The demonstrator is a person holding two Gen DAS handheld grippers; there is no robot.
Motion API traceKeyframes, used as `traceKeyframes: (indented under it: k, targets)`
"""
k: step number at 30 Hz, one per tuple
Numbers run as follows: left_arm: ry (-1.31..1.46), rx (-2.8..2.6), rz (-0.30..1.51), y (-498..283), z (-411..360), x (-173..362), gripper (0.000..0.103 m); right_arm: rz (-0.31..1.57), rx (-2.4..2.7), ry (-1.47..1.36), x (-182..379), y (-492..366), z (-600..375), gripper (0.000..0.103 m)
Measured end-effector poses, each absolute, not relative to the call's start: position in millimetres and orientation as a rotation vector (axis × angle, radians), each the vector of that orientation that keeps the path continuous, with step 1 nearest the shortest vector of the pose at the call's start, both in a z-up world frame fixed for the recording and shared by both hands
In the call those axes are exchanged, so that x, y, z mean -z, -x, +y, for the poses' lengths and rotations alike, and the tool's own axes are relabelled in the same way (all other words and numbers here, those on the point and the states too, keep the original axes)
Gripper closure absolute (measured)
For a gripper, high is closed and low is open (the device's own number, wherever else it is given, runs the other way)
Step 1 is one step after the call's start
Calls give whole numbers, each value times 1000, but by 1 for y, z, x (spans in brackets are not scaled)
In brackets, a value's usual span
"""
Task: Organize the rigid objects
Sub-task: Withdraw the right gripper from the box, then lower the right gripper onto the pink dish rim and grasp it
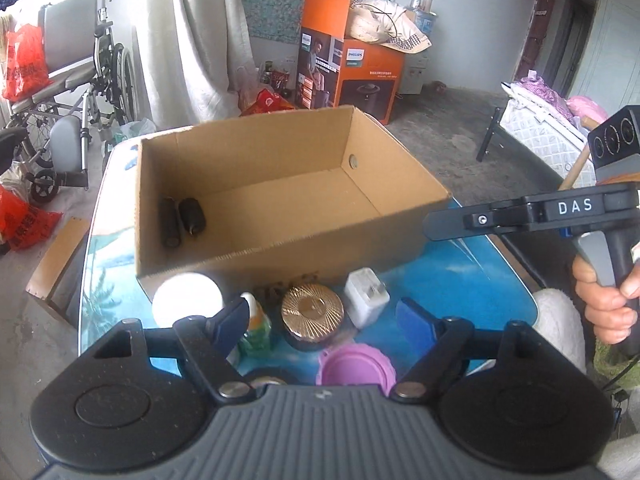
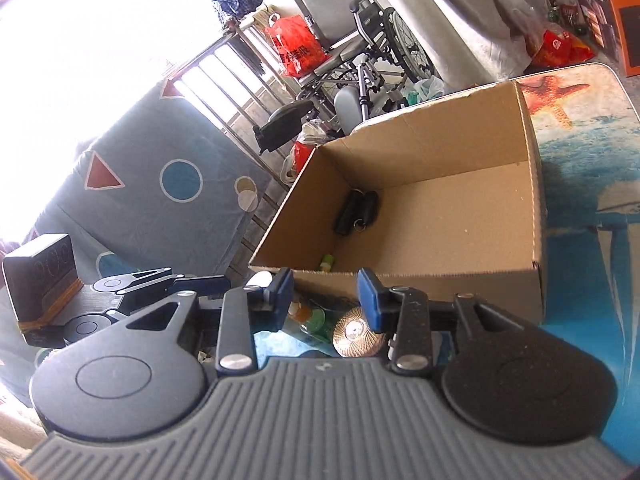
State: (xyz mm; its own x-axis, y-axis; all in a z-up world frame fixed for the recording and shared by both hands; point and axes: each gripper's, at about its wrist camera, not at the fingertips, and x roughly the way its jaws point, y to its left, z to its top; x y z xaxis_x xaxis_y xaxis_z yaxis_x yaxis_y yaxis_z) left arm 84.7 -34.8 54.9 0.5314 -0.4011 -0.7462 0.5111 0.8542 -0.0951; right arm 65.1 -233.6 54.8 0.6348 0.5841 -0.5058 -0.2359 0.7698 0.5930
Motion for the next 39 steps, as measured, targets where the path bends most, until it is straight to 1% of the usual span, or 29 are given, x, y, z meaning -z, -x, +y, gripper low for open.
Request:
traceKeyframes:
  k: [3,7,12,13,15,22,24,28,34,39]
  targets:
    - [-182,557,898,-69,-49,-21,21,764,-458,-476,-24,-40,-216,68]
    - [-243,532,928,-60,-70,14,21,803,-408,-401,11,-34,-182,68]
    - [-334,513,915,-54,-86,36,22,873,-391,-333,40,-43,-153,68]
    - [-349,505,914,-53,-90,39,22,886,-394,-327,44,-47,-149,69]
    - [-372,492,911,-53,-94,43,27,903,-397,-315,50,-49,-143,71]
    - [-425,459,888,-51,-103,49,31,920,-384,-283,58,-52,-143,83]
    - [-421,477,880,-51,-106,48,33,919,-372,-278,58,-52,-147,84]
    - [-438,505,870,-50,-115,48,33,914,-348,-281,55,-48,-155,84]
    - [-491,488,859,-49,-128,50,32,905,-345,-321,54,-42,-167,84]
    - [-522,465,888,-49,-132,57,30,903,-357,-333,54,-42,-170,84]
